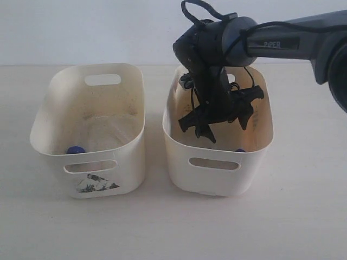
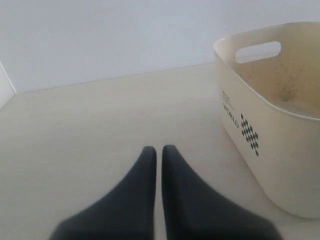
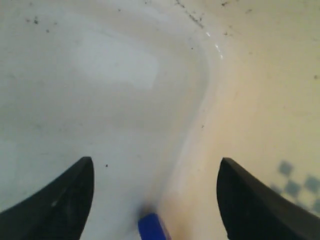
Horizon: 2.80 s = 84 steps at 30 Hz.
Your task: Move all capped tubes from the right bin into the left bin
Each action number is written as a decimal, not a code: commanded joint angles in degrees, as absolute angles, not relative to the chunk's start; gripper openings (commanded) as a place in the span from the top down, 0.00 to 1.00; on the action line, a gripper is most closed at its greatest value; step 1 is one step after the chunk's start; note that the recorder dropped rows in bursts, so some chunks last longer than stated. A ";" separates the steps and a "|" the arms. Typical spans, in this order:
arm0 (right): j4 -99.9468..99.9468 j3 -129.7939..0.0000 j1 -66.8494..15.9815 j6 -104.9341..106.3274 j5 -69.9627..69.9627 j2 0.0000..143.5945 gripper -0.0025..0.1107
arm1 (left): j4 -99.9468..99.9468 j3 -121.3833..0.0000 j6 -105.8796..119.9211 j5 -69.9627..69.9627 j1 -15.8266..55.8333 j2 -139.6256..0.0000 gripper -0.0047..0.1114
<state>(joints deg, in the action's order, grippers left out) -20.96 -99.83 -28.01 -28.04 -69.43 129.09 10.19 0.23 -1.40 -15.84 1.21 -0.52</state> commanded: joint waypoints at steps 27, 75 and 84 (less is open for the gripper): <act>-28.96 -98.90 -28.00 -26.99 -69.96 136.55 0.98 | 10.13 0.00 -2.06 -14.98 1.14 -0.41 0.92; -14.36 -91.83 -15.22 -20.74 -67.79 113.78 0.98 | 10.13 0.00 -2.06 -14.98 1.14 -0.41 0.92; -17.46 -91.94 -15.22 -21.50 -65.48 113.78 0.98 | 10.13 0.00 -2.06 -14.98 1.14 -0.41 0.92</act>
